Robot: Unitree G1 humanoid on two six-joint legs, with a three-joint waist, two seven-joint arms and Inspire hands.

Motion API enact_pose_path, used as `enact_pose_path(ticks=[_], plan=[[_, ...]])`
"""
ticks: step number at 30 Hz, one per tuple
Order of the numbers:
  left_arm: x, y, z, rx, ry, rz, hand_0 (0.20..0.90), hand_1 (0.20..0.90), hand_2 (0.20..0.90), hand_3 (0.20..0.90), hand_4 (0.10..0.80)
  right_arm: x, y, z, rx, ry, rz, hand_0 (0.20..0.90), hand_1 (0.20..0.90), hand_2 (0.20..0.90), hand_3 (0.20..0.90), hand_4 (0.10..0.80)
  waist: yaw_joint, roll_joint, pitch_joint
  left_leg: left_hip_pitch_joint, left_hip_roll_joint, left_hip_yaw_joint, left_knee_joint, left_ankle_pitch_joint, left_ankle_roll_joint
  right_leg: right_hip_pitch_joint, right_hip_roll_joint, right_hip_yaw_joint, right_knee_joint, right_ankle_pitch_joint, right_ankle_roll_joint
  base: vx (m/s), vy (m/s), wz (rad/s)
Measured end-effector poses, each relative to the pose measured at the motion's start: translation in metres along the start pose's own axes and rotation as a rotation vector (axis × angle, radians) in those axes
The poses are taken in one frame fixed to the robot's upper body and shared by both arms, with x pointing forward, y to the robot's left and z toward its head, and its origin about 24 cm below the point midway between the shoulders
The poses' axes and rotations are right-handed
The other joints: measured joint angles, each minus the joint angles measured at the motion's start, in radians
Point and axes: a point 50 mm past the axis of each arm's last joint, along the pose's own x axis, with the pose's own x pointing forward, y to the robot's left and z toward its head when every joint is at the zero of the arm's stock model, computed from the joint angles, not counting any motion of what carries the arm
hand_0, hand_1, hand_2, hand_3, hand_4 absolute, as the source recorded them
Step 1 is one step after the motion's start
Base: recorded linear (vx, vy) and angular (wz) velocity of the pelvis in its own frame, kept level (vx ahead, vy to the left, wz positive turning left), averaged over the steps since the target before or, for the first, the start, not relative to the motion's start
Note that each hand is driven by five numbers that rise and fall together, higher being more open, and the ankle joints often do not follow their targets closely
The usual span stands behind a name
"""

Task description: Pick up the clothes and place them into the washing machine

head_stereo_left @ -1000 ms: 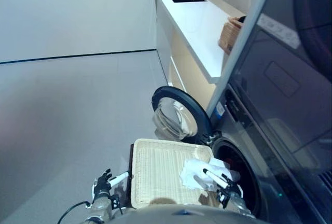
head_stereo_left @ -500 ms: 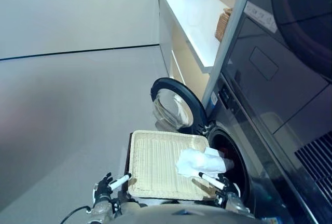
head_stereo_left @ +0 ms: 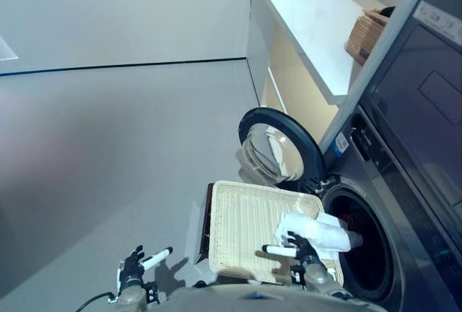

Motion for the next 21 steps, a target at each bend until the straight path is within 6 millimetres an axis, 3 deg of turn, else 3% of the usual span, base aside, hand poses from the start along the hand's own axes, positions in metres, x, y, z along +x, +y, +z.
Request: enact_pose_path(ticks=[3,5,7,10,12,13,15,21], plan=[[0.003,-0.005,0.012,0.022,-0.035,-0.017,0.9,0.9,0.9,0.9,0.8,0.006,-0.01,0.02,-0.166,-0.076,-0.041,0.9,0.9,0.9,0.9,0.8,-0.005,-0.019,0.018,-0.076,-0.007,0.0,0.061,-0.006,-0.008,-0.025,-0.008,-0.031,0.002,-0.002,0.0,-0.145,0.003,0.34],[0.006,-0.018,0.033,0.053,-0.101,-0.059,0.9,0.9,0.9,0.9,0.8,0.013,-0.034,0.036,-0.277,-0.117,-0.117,0.9,0.9,0.9,0.9,0.8,-0.001,-0.021,0.044,-0.139,-0.006,0.023,0.083,0.0,-0.006,-0.07,-0.01,-0.052,0.007,0.003,-0.006,-0.143,0.063,0.29],[0.006,-0.021,0.037,0.072,-0.126,-0.071,0.9,0.9,0.9,0.9,0.8,0.017,-0.052,0.056,-0.429,-0.168,-0.183,0.9,0.9,0.9,0.9,0.8,-0.002,-0.017,0.056,-0.193,-0.01,0.038,0.081,0.004,-0.006,-0.144,-0.017,-0.046,0.021,0.013,-0.005,-0.297,0.114,-0.19],[0.008,-0.028,0.061,0.09,-0.201,-0.074,0.9,0.9,0.9,0.9,0.8,0.022,-0.079,0.123,-0.594,-0.306,-0.32,0.9,0.9,0.9,0.9,0.8,-0.003,-0.02,0.124,-0.31,-0.018,0.089,0.085,0.037,0.015,-0.31,-0.039,-0.021,0.083,0.044,0.003,-0.299,0.125,-0.46],[0.009,-0.031,0.076,0.083,-0.248,-0.073,0.9,0.9,0.9,0.9,0.8,0.021,-0.09,0.15,-0.679,-0.349,-0.375,0.9,0.9,0.9,0.9,0.8,-0.003,-0.032,0.167,-0.356,-0.027,0.101,0.096,0.045,0.023,-0.376,-0.048,-0.009,0.109,0.061,0.003,-0.173,0.101,-0.37],[0.009,-0.032,0.092,0.058,-0.299,-0.074,0.9,0.9,0.9,0.9,0.8,0.018,-0.096,0.177,-0.75,-0.398,-0.422,0.9,0.9,0.9,0.9,0.8,0.003,-0.047,0.21,-0.384,-0.031,0.131,0.104,0.045,0.025,-0.423,-0.056,0.003,0.129,0.06,0.011,-0.124,0.04,-0.5],[0.009,-0.036,0.114,0.019,-0.355,-0.082,0.9,0.9,0.9,0.9,0.8,0.013,-0.105,0.206,-0.842,-0.46,-0.483,0.9,0.9,0.9,0.9,0.8,0.008,-0.057,0.271,-0.407,-0.032,0.155,0.106,0.05,0.03,-0.456,-0.073,-0.018,0.134,0.061,0.012,-0.061,-0.026,-0.32],[-0.004,-0.048,0.177,-0.134,-0.558,-0.129,0.9,0.9,0.9,0.9,0.8,0.0,-0.146,0.232,-1.072,-0.478,-0.654,0.9,0.9,0.9,0.9,0.8,0.021,-0.051,0.368,-0.528,-0.027,0.12,0.138,0.062,0.03,-0.565,-0.072,-0.042,0.179,0.067,-0.008,-0.045,-0.085,0.14]])
